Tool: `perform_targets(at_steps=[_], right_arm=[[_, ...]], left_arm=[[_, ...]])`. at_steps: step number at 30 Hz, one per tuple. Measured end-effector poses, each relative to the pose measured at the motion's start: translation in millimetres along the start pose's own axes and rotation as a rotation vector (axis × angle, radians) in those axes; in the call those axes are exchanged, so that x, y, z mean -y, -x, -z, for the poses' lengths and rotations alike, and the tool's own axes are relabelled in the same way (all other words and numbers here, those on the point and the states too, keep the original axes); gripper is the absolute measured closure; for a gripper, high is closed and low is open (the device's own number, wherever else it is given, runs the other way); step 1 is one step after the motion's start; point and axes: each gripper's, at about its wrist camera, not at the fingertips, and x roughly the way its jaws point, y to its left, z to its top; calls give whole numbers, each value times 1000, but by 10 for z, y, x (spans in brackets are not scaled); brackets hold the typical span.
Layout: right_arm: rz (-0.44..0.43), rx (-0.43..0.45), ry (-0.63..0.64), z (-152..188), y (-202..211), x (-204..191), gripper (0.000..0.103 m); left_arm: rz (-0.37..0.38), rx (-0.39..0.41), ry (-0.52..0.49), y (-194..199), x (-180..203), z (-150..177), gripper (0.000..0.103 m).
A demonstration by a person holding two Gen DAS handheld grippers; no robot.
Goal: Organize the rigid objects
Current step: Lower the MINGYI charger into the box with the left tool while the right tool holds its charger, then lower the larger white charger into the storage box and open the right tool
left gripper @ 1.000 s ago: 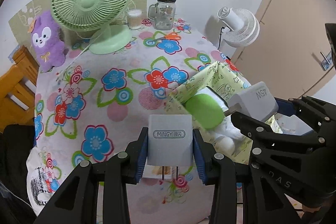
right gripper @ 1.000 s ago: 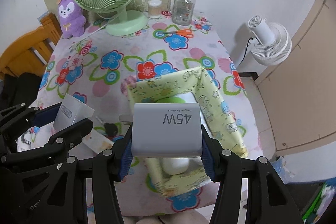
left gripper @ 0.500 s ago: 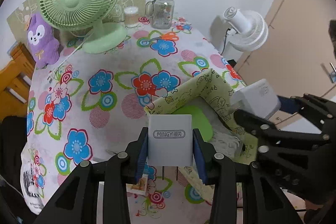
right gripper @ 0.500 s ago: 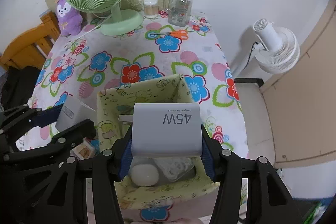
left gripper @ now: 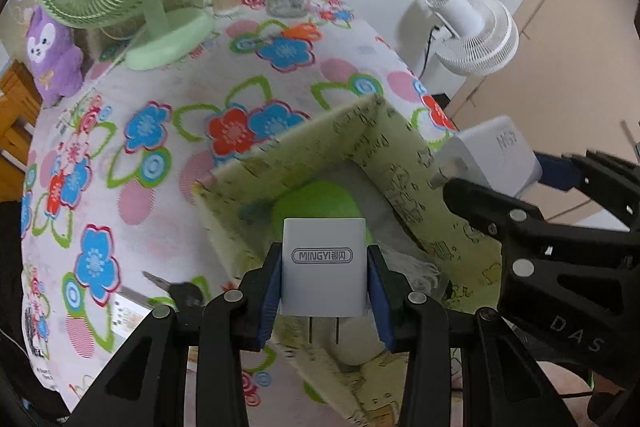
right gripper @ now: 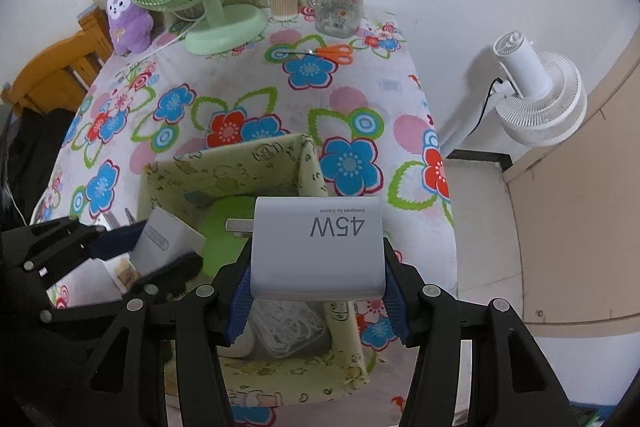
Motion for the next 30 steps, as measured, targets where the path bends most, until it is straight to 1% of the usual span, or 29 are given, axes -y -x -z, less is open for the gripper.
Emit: perform_targets(at_steps=[8, 11, 13, 15, 16, 17, 18, 22, 26, 30], right_arm=[[-17, -29, 15, 93, -108, 33, 45], [-20, -37, 18, 126, -135, 24, 45], [-20, -42, 21, 145, -149, 17, 45], [-19, -48, 26, 163, -155, 13, 45], [-20, -50, 27, 168, -153, 8, 45], [-22, -51, 28, 172, -146, 6, 45], [-22, -49, 29, 172, -134, 7, 45], [-27, -27, 32, 143, -75, -2, 45], [-52, -10, 41, 97, -36, -68, 45], [-81, -1, 60, 65, -27, -176, 45]], left_arm=[[39, -58, 8, -227, 100, 141, 62], [33, -65, 2, -277, 125, 171, 62], [37, -53, 4, -270, 155, 184, 58], [63, -49, 10, -249, 175, 191, 38], [64, -45, 12, -237, 186, 189, 35], [55, -35, 13, -205, 202, 189, 30], [42, -25, 11, -171, 212, 188, 26], [0, 9, 13, -4, 168, 184, 23], [-51, 40, 28, 187, 57, 193, 17], [-89, 51, 55, 275, -71, 214, 16]])
